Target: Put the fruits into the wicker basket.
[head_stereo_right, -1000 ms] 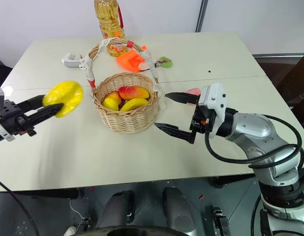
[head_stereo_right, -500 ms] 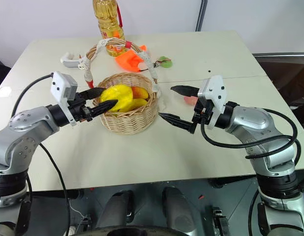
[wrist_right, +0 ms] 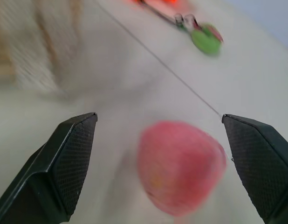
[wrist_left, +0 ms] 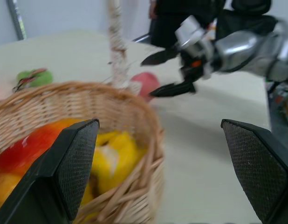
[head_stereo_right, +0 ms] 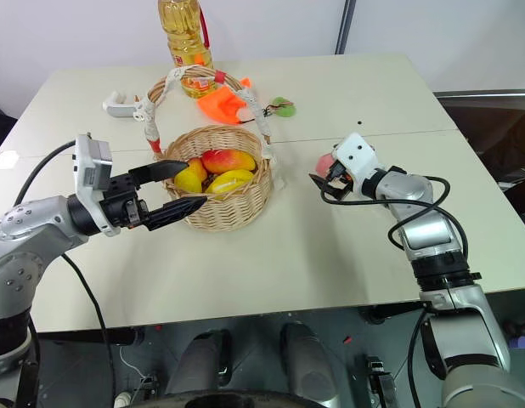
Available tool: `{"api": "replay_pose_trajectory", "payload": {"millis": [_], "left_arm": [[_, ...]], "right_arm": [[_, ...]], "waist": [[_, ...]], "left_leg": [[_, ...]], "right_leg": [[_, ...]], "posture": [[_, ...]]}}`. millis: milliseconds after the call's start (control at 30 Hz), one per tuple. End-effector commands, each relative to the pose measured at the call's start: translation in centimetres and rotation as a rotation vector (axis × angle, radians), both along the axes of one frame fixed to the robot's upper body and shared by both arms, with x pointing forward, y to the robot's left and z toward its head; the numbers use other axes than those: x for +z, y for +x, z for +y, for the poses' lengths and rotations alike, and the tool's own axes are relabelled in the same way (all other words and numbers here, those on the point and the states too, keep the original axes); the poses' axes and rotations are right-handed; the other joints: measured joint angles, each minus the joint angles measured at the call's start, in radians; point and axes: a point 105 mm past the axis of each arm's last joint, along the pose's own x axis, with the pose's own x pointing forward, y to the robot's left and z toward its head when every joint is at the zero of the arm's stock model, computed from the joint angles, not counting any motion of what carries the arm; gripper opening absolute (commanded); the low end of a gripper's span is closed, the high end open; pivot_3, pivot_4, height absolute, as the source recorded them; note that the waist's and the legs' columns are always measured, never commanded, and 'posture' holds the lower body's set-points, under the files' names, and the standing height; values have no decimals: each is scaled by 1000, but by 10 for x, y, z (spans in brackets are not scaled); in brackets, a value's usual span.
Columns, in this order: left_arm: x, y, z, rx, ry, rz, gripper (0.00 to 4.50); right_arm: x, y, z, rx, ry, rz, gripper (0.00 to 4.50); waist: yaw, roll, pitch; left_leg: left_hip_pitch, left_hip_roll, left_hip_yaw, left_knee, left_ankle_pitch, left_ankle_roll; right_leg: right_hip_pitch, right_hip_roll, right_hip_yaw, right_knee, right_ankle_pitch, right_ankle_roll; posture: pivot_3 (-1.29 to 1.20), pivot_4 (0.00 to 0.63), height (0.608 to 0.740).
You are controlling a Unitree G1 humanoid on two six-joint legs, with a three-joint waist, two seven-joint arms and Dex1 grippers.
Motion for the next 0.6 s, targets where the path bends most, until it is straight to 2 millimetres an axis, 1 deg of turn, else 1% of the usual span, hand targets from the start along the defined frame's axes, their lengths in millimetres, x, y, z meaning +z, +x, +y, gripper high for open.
{"api": "replay_pose_trajectory", "payload": {"millis": [33,167,267,333,367,400,467,533,600], "left_arm": [[9,-9,-4,-25,-8,-37,4468],[8,-11,-6,-31,-5,-33,4468],[7,-10,-5,-29,0,-28,4500],[6,-10,-4,-25,3,-25,4500],[5,-9,-2,-21,6,-23,4500],[5,-8,-1,-16,9,-21,4500],[2,-7,3,4,20,-19,4500],[-1,-3,14,52,36,-10,4500],[-6,-2,31,113,46,2,4500]], "right_arm": [[5,10,-5,-21,-37,-41,4500],[1,17,-8,-45,-51,-52,4500],[5,19,-7,-50,-30,-78,3692],[9,20,-7,-55,-32,-103,2706],[11,20,-8,-58,-34,-118,2346],[13,20,-8,-59,-37,-131,2183],[20,17,-8,-49,-56,-161,2183],[31,8,-7,-4,-79,-202,2183],[47,-15,4,127,-51,-217,2183]], "waist": [[-1,0,0],[-5,0,0],[-3,0,0],[-2,0,0],[-2,0,0],[-2,0,0],[-3,0,0],[-2,0,0],[-2,1,0]], "left_leg": [[0,0,0,0,0,0],[1,0,0,0,0,0],[1,0,-1,0,0,0],[1,0,-1,0,0,0],[1,0,-1,0,0,0],[1,0,-1,0,0,0],[1,0,-1,0,0,0],[1,0,-1,0,0,0],[1,0,-1,-1,0,0]], "right_leg": [[0,0,0,0,0,0],[0,1,1,1,0,0],[0,1,1,2,0,0],[0,1,1,2,0,1],[0,1,1,2,0,1],[0,0,1,2,0,1],[0,0,1,2,0,1],[0,0,1,2,0,0],[0,0,1,2,0,1]], "posture": [[0,150,740],[0,150,740],[0,150,740],[0,150,740],[0,150,740],[0,150,740],[0,150,740],[0,150,740],[0,150,740]]}}
